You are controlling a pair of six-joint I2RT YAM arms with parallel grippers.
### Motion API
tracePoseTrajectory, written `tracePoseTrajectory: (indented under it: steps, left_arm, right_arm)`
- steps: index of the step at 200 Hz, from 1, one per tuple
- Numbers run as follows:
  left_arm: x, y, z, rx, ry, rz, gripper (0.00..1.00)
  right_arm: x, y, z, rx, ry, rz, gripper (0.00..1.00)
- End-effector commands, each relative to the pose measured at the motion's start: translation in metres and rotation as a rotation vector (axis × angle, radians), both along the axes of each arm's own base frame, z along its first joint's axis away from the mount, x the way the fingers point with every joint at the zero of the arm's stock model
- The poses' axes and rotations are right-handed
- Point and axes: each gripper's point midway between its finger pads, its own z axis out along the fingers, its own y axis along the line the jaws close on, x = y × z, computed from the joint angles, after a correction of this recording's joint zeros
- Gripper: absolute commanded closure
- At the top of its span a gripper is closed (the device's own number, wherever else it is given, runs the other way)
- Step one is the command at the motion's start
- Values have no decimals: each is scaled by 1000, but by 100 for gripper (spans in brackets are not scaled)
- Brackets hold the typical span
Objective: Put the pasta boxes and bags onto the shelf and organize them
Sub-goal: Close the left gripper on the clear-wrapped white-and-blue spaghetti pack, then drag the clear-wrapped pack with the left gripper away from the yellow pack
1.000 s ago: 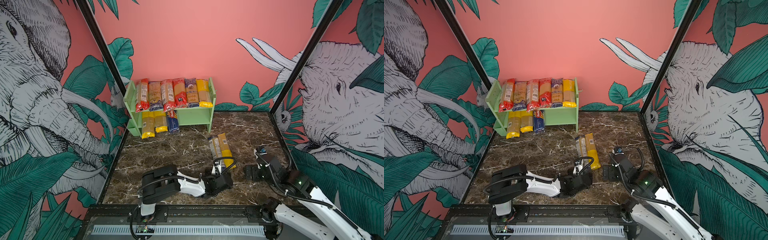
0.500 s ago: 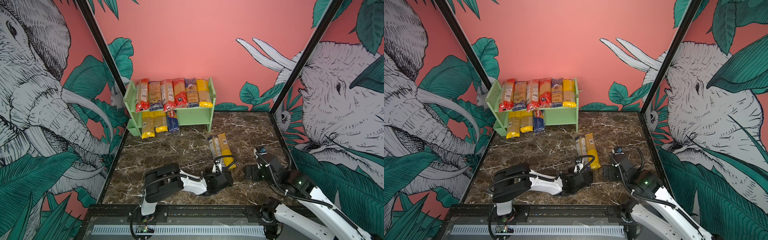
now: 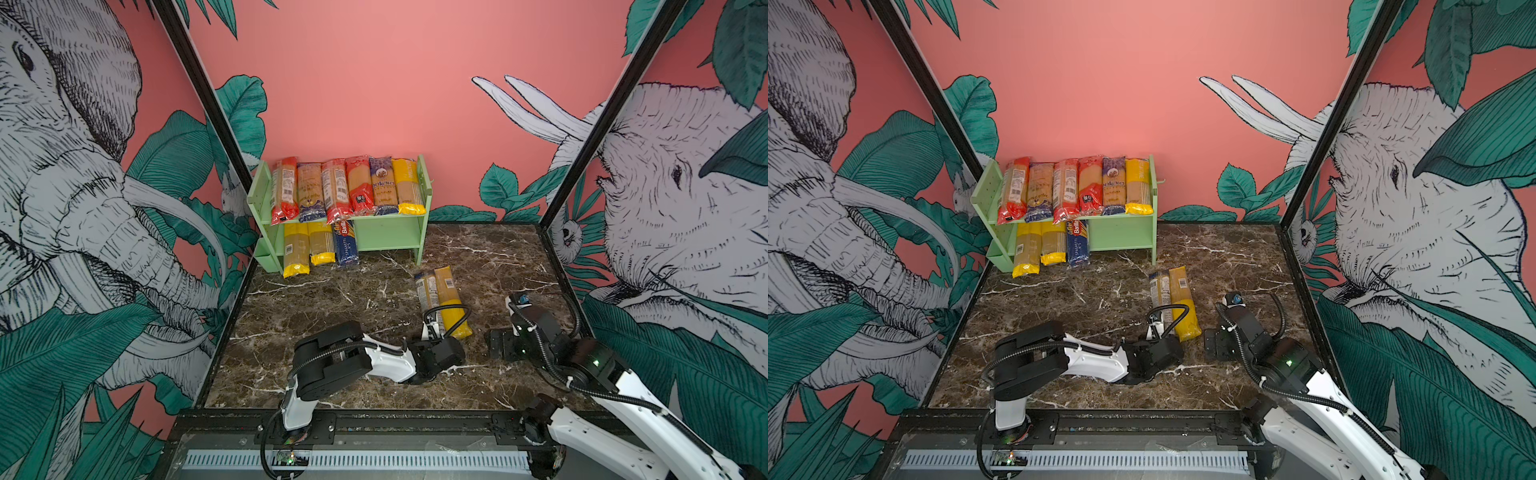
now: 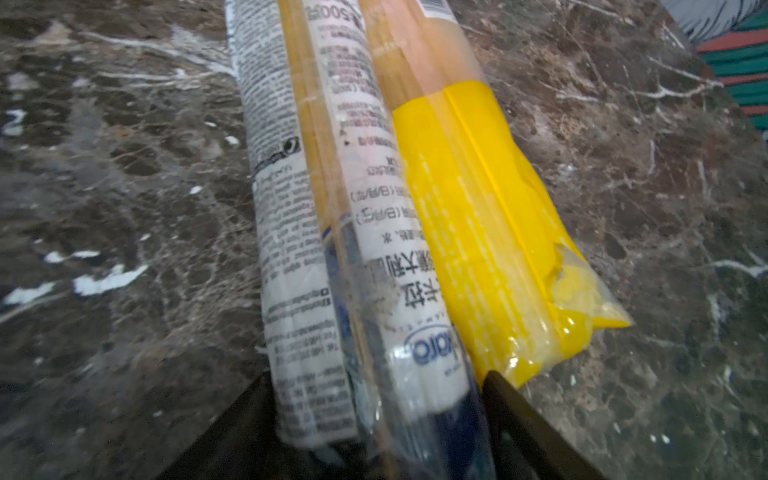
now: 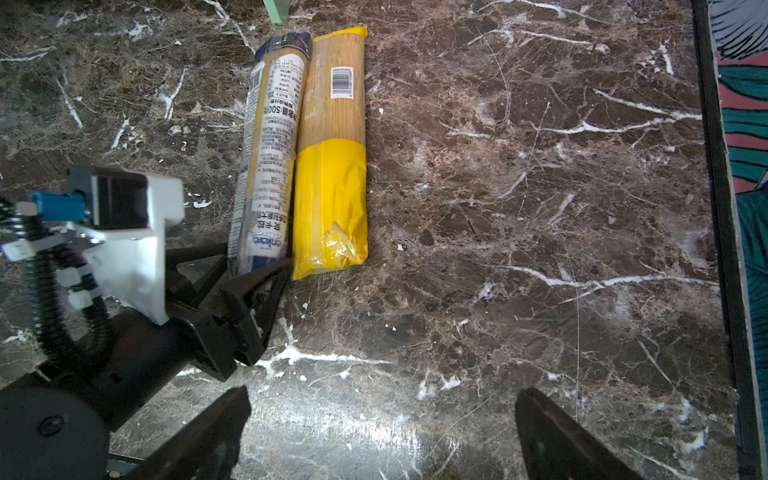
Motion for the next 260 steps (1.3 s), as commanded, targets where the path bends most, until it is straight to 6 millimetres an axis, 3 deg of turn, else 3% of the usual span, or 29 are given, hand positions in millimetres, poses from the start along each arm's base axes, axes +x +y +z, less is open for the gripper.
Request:
tracePoseTrajectory:
  steps: [1,30,70,152,216,260]
  left_arm:
    - [0,37,1,60,7,65,30]
    - [-4,60,2,100,7,79,28]
    - [-5,65,4,127,-15,44,3]
    - [1,48,-8,128,-32,-2,2]
    - [5,54,-21,146,-29,-1,38]
    - [5,70,-15,155,-61,2,75]
  right_arm:
    - [3,2,0,-7,-11,12,1]
    - [4,2,2,-12,-14,12,1]
    - [3,2,1,-11,-11,9,1]
    - [0,-1,3,-13,-7,2,1]
    - [2,-2,5,-23,-3,-4,1]
    - [3,0,9,-17,-4,-5,1]
